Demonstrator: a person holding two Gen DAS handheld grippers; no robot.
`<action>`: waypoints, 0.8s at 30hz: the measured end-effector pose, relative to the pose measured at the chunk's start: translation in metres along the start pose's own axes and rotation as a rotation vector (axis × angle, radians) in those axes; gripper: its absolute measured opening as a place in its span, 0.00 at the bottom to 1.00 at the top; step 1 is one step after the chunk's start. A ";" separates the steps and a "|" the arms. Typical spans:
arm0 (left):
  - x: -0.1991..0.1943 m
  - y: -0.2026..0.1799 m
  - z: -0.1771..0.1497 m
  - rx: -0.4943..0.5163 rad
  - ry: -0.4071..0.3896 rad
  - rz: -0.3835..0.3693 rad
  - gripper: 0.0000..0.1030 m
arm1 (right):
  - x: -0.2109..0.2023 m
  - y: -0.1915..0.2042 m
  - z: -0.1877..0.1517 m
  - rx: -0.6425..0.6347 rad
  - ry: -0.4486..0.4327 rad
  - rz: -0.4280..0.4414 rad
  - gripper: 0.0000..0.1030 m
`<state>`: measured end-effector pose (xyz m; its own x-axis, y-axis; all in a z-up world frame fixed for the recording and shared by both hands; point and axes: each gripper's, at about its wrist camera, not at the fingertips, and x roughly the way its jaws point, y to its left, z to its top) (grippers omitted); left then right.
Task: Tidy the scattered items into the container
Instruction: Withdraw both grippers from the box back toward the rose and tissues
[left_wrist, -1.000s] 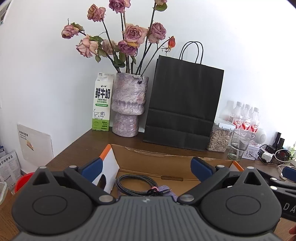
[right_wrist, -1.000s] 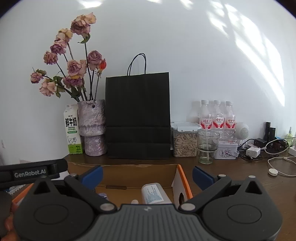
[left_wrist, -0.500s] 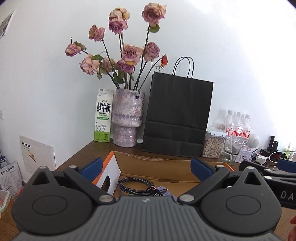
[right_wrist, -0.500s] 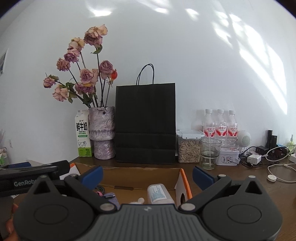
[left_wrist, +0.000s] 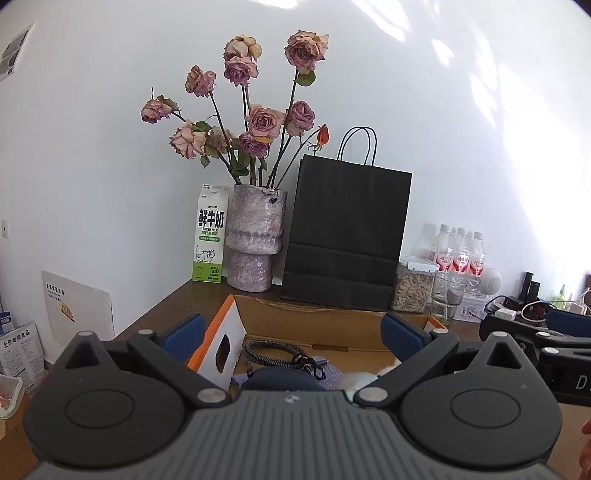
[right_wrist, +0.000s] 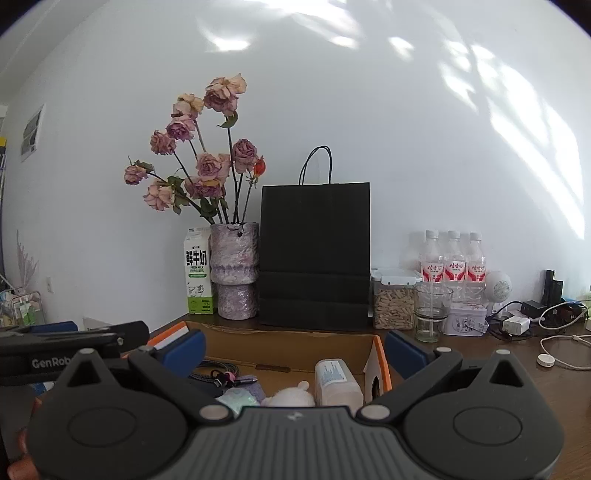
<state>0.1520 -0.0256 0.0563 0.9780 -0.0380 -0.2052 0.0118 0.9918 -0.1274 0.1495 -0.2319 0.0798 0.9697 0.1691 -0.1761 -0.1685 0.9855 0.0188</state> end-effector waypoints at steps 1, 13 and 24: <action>-0.003 0.000 -0.001 0.005 0.002 -0.001 1.00 | -0.003 0.000 -0.001 -0.006 0.000 0.004 1.00; -0.028 0.015 -0.027 0.040 0.082 0.034 1.00 | -0.027 -0.020 -0.029 -0.004 0.091 -0.020 1.00; -0.037 0.030 -0.059 0.036 0.161 0.088 1.00 | -0.034 -0.041 -0.071 0.012 0.248 -0.076 1.00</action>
<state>0.1036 -0.0019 0.0034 0.9296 0.0333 -0.3672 -0.0626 0.9957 -0.0682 0.1108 -0.2792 0.0152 0.9064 0.0881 -0.4132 -0.0934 0.9956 0.0076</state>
